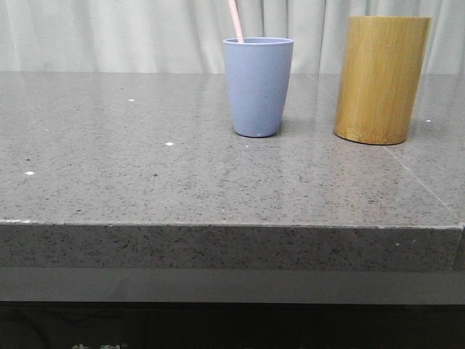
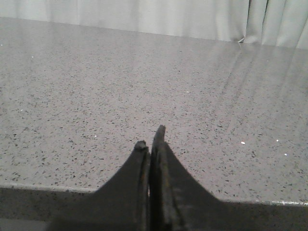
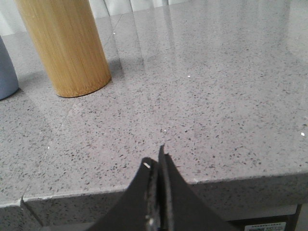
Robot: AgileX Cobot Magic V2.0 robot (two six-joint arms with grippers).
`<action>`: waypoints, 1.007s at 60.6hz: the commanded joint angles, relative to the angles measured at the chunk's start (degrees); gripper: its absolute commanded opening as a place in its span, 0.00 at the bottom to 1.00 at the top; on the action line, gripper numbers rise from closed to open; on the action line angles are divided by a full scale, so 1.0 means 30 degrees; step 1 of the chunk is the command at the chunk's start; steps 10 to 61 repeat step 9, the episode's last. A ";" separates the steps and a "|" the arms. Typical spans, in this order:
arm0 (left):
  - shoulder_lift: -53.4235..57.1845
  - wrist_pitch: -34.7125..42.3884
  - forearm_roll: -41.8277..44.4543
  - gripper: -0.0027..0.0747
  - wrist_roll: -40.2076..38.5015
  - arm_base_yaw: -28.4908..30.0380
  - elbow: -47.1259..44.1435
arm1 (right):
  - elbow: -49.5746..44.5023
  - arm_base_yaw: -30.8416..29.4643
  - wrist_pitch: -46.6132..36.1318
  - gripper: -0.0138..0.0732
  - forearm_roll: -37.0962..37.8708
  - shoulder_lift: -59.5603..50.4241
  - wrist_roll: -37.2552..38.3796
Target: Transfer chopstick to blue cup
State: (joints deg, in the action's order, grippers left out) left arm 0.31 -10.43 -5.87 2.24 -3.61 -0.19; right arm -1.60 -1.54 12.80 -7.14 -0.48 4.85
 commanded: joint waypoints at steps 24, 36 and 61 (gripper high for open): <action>0.0451 0.1639 -0.0191 0.01 -0.0130 0.0043 -0.0056 | 0.0081 -0.0123 -0.1293 0.08 -0.0069 -0.0435 -0.0067; 0.0451 0.1639 -0.0191 0.01 -0.0130 0.0043 -0.0056 | 0.0081 -0.0123 -0.1293 0.08 -0.0069 -0.0435 -0.0067; 0.0451 0.1639 -0.0191 0.01 -0.0130 0.0043 -0.0056 | 0.0081 -0.0123 -0.1293 0.08 -0.0069 -0.0435 -0.0067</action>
